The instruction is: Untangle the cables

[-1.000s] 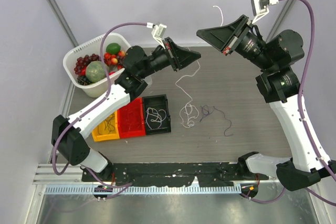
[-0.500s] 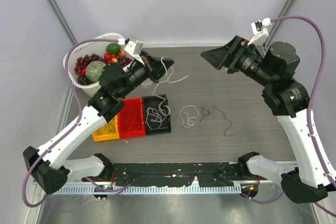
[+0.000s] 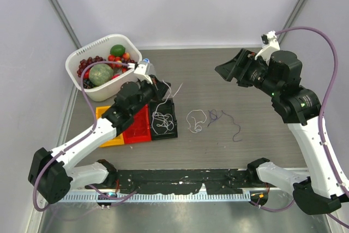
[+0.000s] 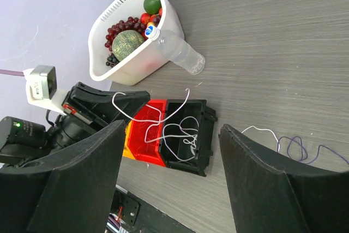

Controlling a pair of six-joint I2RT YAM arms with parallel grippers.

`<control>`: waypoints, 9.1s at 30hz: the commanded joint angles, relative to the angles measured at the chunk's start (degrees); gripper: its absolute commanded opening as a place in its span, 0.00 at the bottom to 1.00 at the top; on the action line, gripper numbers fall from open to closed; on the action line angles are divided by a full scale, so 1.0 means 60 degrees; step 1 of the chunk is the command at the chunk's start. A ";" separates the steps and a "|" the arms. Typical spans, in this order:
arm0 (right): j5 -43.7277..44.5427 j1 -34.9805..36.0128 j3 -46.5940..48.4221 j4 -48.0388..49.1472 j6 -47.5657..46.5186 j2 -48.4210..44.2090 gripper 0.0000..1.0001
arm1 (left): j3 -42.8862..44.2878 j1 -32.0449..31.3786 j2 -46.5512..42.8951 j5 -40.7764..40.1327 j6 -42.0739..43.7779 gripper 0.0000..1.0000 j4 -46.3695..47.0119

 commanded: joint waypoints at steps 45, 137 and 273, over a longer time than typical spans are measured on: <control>0.0727 0.0021 -0.0980 -0.0277 -0.0493 0.0065 0.72 | 0.2707 0.0031 0.3992 -0.2364 -0.2916 0.47 -0.7555; 0.1151 0.0021 -0.1097 -0.1039 -0.0918 -0.0183 0.68 | 0.4508 -0.1023 0.3520 -0.1898 0.1155 0.54 -0.7572; 0.1473 -0.2293 -0.6107 -0.0747 -0.1181 0.1969 0.72 | 0.7922 -0.2606 0.9147 0.2822 0.1479 0.10 -0.6413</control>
